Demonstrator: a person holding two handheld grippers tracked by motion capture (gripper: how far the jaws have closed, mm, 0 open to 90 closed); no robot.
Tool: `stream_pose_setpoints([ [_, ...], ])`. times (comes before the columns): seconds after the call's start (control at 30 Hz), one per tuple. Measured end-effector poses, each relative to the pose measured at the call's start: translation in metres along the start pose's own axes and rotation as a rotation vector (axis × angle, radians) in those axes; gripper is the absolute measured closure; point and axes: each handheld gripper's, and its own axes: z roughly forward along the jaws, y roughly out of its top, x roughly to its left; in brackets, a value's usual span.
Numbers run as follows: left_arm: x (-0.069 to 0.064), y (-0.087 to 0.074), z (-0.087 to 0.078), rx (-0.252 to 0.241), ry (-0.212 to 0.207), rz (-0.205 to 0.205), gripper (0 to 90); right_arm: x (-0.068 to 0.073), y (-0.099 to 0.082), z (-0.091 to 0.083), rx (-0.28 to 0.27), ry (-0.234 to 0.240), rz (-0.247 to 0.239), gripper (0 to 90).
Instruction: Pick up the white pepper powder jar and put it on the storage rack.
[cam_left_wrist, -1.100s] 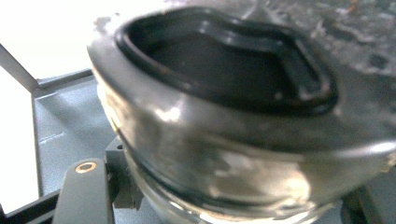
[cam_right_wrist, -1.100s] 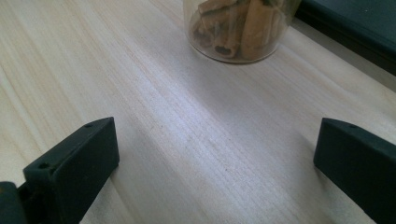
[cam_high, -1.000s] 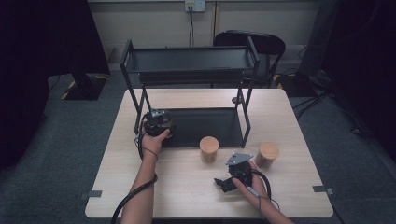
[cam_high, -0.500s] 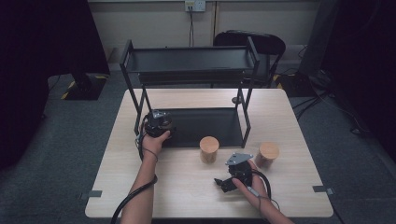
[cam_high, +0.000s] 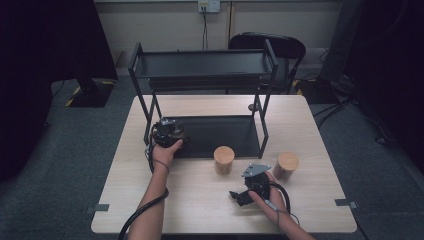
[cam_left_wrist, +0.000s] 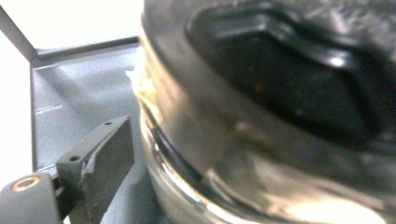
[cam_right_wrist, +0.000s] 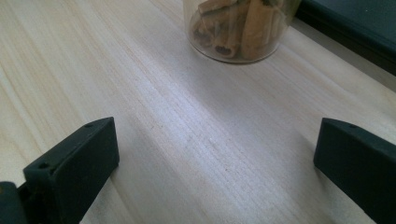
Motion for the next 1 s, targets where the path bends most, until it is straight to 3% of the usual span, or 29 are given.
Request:
stream_pose_setpoints([
  [0.57, -0.007, -0.003, -0.008, 0.008, 0.025, -0.044, 7.1, 0.000, 0.000, 0.000, 0.000, 0.000, 0.000, 0.0],
  [1.0, -0.014, -0.005, -0.016, 0.001, 0.012, -0.066, 7.0, 0.000, 0.000, 0.000, 0.000, 0.000, 0.000, 0.0],
])
